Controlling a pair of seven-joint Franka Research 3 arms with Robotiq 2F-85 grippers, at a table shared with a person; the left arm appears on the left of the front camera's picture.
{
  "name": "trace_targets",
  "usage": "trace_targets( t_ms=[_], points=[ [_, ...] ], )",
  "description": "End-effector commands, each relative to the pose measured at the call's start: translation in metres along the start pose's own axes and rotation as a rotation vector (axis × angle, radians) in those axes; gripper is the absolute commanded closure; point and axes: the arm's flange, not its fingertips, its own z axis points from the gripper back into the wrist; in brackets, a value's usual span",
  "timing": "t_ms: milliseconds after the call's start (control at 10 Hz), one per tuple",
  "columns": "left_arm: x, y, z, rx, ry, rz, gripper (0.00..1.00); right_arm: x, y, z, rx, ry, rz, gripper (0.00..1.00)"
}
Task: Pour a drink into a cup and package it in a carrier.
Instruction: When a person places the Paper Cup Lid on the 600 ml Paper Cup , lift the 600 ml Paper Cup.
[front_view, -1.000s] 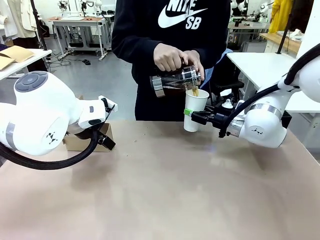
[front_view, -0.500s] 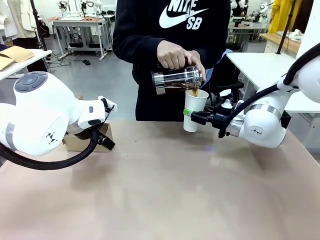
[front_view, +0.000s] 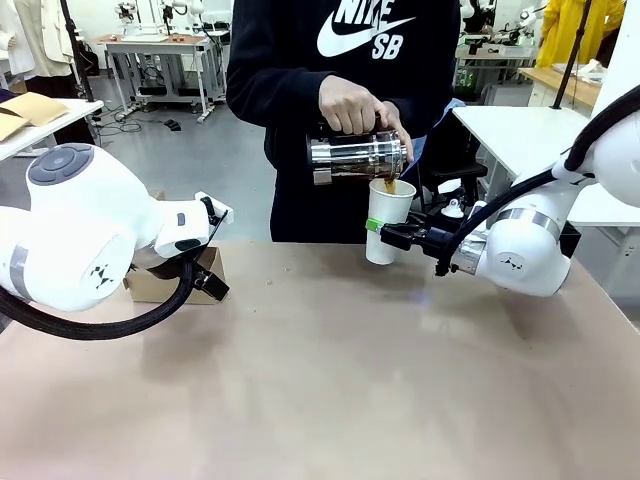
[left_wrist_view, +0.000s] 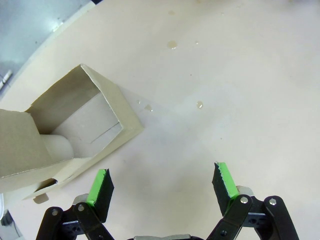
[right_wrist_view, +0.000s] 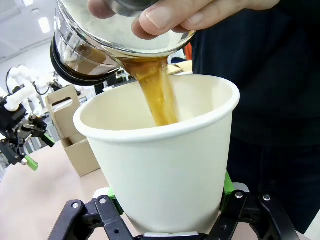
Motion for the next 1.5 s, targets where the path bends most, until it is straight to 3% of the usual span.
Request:
trace_targets(
  t_ms=[0,1400],
  points=[
    [-0.0002,0.0004,0.0004,-0.001,-0.001,0.001,0.00,0.0011,0.0012,-0.0020,0.003,-0.004,-0.002,0.19],
    [-0.0002,0.0004,0.0004,-0.001,-0.001,0.001,0.00,0.0011,0.0012,-0.0020,0.003,-0.004,-0.002,0.19]
  ],
)
